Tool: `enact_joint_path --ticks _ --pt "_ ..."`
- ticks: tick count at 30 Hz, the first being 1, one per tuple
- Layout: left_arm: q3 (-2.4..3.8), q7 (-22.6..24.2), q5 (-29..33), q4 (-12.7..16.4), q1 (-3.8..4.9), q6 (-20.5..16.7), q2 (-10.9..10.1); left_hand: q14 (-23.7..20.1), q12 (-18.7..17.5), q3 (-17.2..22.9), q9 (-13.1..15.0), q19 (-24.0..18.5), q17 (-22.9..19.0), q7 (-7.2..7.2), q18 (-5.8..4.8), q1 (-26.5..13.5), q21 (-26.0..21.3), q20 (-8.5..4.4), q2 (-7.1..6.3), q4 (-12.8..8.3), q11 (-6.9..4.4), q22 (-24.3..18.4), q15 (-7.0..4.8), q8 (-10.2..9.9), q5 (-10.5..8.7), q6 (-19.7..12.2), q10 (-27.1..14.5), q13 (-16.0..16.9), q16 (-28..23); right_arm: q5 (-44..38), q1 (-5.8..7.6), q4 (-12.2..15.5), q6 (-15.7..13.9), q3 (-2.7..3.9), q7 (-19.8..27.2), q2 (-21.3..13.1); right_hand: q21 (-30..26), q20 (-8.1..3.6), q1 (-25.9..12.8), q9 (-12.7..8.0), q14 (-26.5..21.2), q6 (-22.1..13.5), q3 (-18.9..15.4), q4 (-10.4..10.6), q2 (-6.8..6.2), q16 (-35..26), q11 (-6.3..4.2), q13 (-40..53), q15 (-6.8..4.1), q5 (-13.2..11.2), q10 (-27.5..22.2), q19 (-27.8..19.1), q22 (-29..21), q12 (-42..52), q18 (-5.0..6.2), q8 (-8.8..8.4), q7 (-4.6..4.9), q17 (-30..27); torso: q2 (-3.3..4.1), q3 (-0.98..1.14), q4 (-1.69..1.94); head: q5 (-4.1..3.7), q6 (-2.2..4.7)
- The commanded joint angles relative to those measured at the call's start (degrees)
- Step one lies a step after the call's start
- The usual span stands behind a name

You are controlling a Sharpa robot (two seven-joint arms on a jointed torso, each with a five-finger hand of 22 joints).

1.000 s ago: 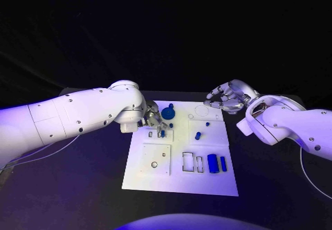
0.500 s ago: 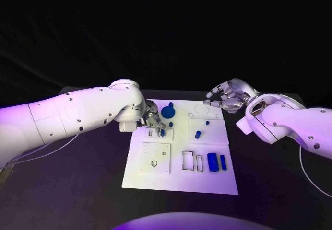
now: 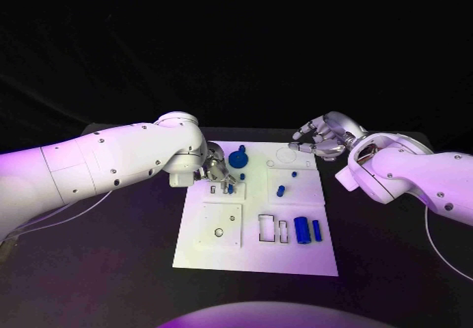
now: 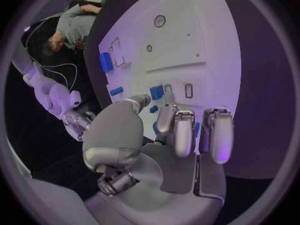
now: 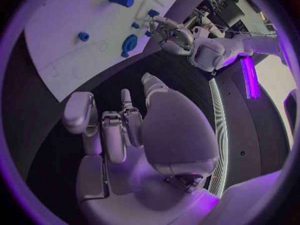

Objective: Assemble the parts on the task board

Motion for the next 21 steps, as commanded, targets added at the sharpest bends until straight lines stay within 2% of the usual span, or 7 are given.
enact_joint_path --ticks 1,21 --pt "0.01 -0.12 0.06 -0.15 0.02 0.09 0.36 6.07 -0.33 0.35 -0.06 3.94 15.09 0.02 -0.53 0.52 0.04 0.30 0.01 -0.05 -0.07 12.43 0.39 -0.04 0.34 0.30 -0.41 -0.05 0.20 -0.70 -0.05 -0.01 1.15 -0.01 -0.26 0.08 -0.23 -0.07 -0.35 0.06 4.92 -0.39 0.45 0.01 -0.40 -0.34 -0.02 4.60 -0.47 0.23 -0.31 -0.33 0.00 -0.21 0.94 0.31 -0.11 10.91 0.01 0.03 0.07 0.01 -0.07" --pt "-0.02 -0.13 0.56 -0.64 -0.04 0.21 1.13 6.07 -0.49 0.78 -0.04 3.94 15.09 -0.08 -0.53 1.02 0.04 0.26 -0.07 -0.12 -0.16 12.45 0.33 0.27 1.51 0.62 -0.54 -0.29 0.20 -0.78 -0.18 -0.27 1.56 -0.02 -0.47 0.37 -0.31 -0.08 -0.42 0.08 4.92 -0.37 0.48 0.02 -0.35 -0.34 -0.02 4.62 -0.48 0.27 -0.29 -0.36 -0.04 -0.19 0.96 0.34 -0.12 10.91 0.05 0.09 0.00 0.12 -0.35"
